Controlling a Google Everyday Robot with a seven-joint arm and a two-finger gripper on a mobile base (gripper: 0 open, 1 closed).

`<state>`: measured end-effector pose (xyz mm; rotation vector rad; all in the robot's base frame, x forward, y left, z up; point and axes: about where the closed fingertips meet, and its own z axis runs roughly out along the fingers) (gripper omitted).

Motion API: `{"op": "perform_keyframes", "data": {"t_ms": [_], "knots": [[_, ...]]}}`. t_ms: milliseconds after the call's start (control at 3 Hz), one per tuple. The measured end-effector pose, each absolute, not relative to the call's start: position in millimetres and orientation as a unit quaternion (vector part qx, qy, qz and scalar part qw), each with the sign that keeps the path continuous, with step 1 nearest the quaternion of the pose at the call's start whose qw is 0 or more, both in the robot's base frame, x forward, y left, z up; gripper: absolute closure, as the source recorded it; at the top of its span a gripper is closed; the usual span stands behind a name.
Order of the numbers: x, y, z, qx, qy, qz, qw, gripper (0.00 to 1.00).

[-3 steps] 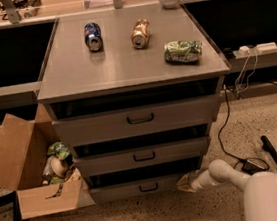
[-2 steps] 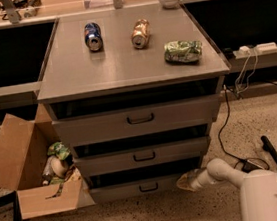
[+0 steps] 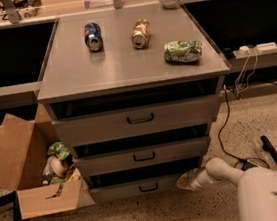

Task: Close bottom drawer

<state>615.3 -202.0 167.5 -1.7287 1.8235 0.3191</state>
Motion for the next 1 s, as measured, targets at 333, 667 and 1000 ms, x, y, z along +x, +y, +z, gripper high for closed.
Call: {"op": "perform_keyframes", "data": {"t_ms": [333,667,1000], "knots": [[615.3,-202.0,167.5,-0.651,0.687,0.120,0.300,0.62],[615.2,-201.9,167.4,-0.651,0.687,0.120,0.300,0.37],[615.2,-201.9,167.4,-0.651,0.687,0.120,0.300,0.15]]}}
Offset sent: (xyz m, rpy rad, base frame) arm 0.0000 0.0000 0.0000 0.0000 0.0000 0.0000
